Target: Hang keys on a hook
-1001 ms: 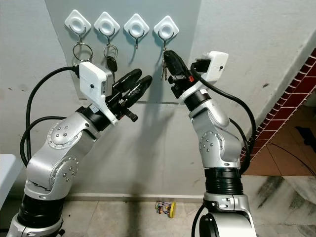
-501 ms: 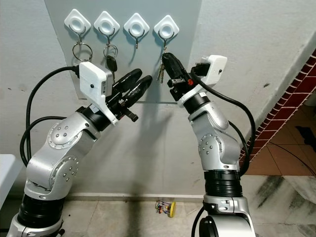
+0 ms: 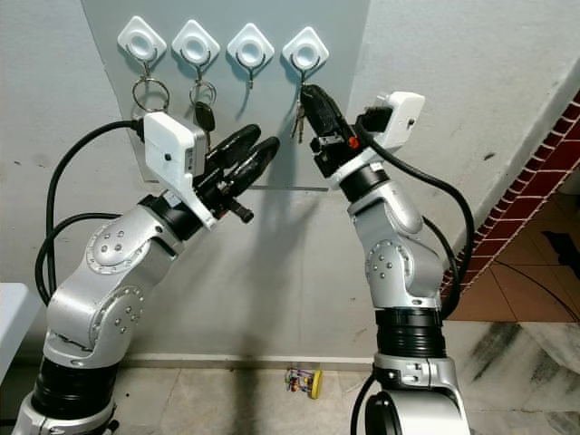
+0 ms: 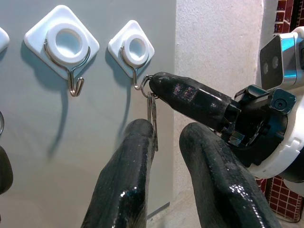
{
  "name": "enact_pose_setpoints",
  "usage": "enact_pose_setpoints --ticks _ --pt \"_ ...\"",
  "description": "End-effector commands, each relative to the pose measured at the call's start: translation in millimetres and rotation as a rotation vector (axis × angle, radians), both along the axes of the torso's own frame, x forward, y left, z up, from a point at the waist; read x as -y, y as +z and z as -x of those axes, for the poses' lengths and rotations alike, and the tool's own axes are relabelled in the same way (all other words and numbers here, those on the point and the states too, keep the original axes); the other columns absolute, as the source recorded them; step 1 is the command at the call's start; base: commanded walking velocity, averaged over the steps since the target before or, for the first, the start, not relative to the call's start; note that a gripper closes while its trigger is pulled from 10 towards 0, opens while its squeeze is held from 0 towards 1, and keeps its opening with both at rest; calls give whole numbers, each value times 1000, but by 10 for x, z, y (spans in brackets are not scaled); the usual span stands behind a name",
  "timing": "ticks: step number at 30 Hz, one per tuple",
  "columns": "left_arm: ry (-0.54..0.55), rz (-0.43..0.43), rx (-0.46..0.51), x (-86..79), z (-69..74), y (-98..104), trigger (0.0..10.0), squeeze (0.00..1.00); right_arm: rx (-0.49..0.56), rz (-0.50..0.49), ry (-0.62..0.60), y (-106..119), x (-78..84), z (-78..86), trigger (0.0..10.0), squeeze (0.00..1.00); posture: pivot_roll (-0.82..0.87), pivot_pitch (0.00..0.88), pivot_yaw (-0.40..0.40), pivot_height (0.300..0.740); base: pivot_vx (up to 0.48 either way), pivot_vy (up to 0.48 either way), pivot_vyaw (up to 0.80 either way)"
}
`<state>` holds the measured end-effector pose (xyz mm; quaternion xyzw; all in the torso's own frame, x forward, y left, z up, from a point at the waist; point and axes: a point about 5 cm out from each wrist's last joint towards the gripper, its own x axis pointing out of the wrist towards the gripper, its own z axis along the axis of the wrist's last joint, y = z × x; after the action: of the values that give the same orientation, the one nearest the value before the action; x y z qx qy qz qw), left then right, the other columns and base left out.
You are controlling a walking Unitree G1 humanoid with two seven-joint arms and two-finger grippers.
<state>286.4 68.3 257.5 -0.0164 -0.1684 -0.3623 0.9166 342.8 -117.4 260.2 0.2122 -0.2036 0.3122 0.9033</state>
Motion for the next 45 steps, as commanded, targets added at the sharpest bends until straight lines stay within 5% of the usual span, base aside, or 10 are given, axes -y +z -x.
enact_pose_setpoints --ticks 1,15,35,42,45 --pt "0 4 11 -2 18 42 10000 0 55 -3 6 122 -4 24 10000 0 -22 69 -12 740 0 0 0" --pt "4 10 7 -4 21 41 10000 0 19 26 31 -9 -69 52 10000 0 -20 73 -15 740 0 0 0" --pt "6 9 9 -1 16 45 10000 0 104 -66 23 226 15 77 10000 0 -19 69 -14 740 0 0 0" --pt "9 10 13 -1 10 56 10000 0 -67 -135 -50 107 97 -73 10000 0 -20 67 -13 740 0 0 0" --pt "12 15 13 -6 12 62 10000 0 -166 -258 -18 12 124 -99 10000 0 -16 69 -17 740 0 0 0"
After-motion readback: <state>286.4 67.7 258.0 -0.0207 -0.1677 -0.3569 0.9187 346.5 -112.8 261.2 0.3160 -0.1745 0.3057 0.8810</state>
